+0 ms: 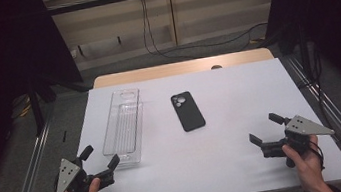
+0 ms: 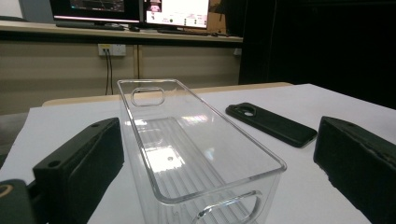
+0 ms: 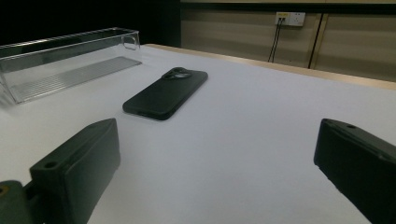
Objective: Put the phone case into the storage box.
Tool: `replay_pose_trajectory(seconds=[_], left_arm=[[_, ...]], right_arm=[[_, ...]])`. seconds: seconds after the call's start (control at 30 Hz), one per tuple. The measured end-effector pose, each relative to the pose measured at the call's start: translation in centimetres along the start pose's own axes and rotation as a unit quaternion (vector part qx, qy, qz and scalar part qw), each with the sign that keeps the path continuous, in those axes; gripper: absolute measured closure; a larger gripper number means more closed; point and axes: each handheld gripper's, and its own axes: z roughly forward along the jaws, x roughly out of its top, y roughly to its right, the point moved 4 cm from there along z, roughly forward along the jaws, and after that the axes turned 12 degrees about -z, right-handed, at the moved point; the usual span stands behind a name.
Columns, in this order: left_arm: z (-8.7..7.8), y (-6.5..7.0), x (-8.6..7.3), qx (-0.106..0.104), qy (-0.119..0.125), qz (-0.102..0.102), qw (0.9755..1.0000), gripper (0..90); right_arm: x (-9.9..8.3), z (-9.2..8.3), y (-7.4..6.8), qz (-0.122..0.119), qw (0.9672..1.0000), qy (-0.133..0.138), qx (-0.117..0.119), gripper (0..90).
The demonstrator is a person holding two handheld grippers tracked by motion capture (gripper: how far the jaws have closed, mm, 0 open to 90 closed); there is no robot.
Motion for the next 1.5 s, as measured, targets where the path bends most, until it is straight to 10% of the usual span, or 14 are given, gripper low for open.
replay_pose_trajectory(seconds=[1.5], left_arm=[[0.6,0.3,-0.3,-0.011,-0.017,0.006,0.9998,2.0]], right_arm=[[3.9,8.9,-4.1,-0.017,0.997,0.011,0.074,1.9]])
